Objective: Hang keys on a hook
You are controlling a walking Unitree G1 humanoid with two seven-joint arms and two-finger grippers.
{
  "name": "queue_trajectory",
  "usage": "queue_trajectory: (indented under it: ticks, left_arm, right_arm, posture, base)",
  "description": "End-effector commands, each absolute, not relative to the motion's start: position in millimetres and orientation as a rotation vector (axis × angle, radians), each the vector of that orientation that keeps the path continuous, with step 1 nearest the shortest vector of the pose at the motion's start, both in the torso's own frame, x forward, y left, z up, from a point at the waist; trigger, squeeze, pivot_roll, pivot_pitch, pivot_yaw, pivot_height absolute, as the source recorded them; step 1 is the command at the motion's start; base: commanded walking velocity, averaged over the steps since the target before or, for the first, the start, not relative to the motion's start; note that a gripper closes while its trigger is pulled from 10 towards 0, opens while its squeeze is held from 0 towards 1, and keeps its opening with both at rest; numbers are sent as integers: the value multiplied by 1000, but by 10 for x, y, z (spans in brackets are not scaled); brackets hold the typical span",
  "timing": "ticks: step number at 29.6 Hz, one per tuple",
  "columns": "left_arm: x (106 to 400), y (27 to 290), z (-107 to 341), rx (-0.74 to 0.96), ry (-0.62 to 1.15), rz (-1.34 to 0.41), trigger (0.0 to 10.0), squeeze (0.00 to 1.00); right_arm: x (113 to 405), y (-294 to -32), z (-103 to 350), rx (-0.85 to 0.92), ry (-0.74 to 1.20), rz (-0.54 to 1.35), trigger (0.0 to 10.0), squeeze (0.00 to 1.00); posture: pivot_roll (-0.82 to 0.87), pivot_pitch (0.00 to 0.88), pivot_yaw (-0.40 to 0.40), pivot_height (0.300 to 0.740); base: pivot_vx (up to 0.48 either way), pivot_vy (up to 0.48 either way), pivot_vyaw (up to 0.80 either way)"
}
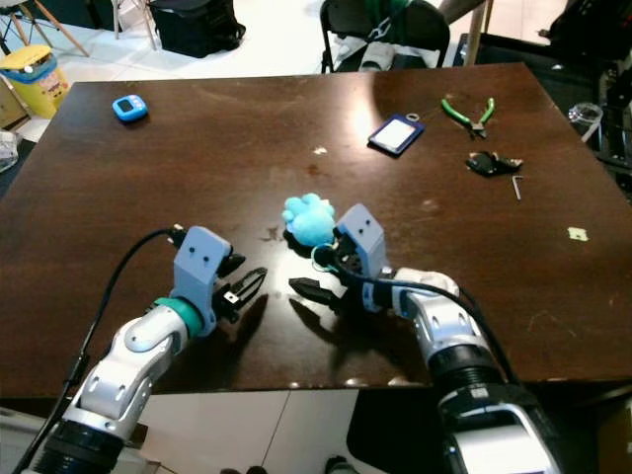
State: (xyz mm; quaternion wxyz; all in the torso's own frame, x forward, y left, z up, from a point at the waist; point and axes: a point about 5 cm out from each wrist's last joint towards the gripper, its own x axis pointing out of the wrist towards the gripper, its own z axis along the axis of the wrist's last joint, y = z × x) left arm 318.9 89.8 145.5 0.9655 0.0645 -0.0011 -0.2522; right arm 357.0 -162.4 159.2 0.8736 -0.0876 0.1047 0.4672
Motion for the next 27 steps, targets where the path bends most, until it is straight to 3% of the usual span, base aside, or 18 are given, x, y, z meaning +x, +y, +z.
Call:
queue_trajectory:
  ticks: [1, 6, 7, 18, 19, 20, 21, 22, 23, 24, 25, 27]
  left_arm:
    - [3158, 926, 1375, 134, 28, -502, 10000, 0]
    - [3158, 920, 1365, 135, 30, -507, 10000, 0]
    - [3159, 917, 1363, 135, 30, -509, 10000, 0]
    - [3157, 915, 1363, 137, 32, -510, 10000, 0]
    - [3157, 914, 1364, 136, 32, -510, 10000, 0]
    - [3157, 914, 1364, 136, 32, -510, 10000, 0]
    - [3157, 913, 1367, 136, 31, -509, 10000, 0]
    - [3157, 913, 1367, 136, 31, -509, 10000, 0]
    - [3156, 913, 1369, 135, 30, -507, 10000, 0]
    - [3156, 913, 1369, 135, 30, -507, 10000, 0]
    - [3157, 914, 1370, 135, 30, -506, 10000, 0]
    - [3154, 914, 1374, 133, 29, -505, 10000, 0]
  right_arm:
    - [3508, -1668, 1554, -174, 238, 1006, 10000, 1000]
    - [3484, -1766, 1562, -194, 232, 986, 10000, 1000]
    - [3470, -1747, 1543, -200, 231, 991, 10000, 0]
    - [3421, -1632, 1415, -192, 270, 1020, 10000, 0]
    - [3404, -1600, 1355, -208, 300, 1037, 9216, 0]
    - [3404, -1600, 1355, -208, 300, 1037, 9216, 0]
    - [3391, -1579, 1287, -233, 335, 1052, 4196, 0]
    - [3391, -1579, 1287, -233, 335, 1052, 4196, 0]
    - [3382, -1569, 1236, -254, 363, 1060, 1804, 0]
    - [3382, -1569, 1236, -254, 363, 1060, 1804, 0]
    - [3375, -1565, 1203, -267, 383, 1067, 0, 0]
    - [3363, -1553, 1192, -261, 384, 1075, 0, 0]
  posture:
    - [-85, 163, 136, 740]
    - [-92, 159, 141, 740]
    - [-93, 158, 142, 740]
    - [-84, 159, 143, 740]
    - [-82, 162, 141, 740]
    - [-82, 162, 141, 740]
    - [-80, 165, 139, 740]
    - [-80, 165, 139, 740]
    - [-80, 165, 139, 740]
    - [-80, 165, 139, 740]
    - [-80, 165, 139, 740]
    - [-80, 174, 135, 740]
  base:
    - [0, 0, 0]
    - [0, 0, 0]
    - [0, 0, 0]
    - [0, 0, 0]
    - [0, 0, 0]
    - [0, 0, 0]
    - [0, 0, 0]
    - [0, 0, 0]
    - [0, 0, 0]
    - [0, 0, 0]
    - [0, 0, 0]
    - [0, 0, 0]
